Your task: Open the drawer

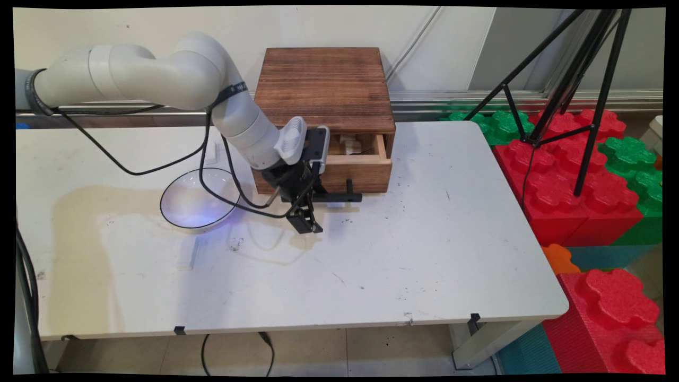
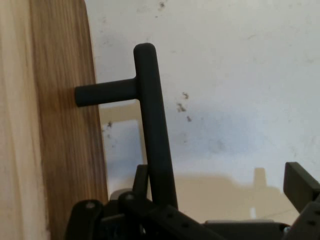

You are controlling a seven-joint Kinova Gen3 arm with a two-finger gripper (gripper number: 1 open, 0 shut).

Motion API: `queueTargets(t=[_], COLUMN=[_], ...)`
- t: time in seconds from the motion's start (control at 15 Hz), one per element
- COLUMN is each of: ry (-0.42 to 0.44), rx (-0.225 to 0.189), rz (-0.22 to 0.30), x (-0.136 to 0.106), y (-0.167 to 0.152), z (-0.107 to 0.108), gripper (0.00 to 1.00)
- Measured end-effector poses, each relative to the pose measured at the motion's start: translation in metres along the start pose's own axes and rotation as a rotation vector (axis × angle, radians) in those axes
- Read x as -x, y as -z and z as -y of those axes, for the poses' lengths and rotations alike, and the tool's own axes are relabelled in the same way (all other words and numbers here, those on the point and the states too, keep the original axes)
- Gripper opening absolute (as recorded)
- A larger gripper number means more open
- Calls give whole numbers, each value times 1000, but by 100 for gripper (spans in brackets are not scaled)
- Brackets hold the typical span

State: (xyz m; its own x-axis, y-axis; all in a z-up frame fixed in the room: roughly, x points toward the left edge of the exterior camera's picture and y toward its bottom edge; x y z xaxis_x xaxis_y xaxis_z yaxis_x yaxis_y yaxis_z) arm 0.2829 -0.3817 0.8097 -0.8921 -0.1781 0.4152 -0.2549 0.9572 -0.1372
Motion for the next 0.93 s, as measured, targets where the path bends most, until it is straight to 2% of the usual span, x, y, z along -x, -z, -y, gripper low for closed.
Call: queueTargets(t=[0.93], ry=[24], rx=[16], rz=[-23], x=[-7], y=[2], z=[-45], gripper=[100])
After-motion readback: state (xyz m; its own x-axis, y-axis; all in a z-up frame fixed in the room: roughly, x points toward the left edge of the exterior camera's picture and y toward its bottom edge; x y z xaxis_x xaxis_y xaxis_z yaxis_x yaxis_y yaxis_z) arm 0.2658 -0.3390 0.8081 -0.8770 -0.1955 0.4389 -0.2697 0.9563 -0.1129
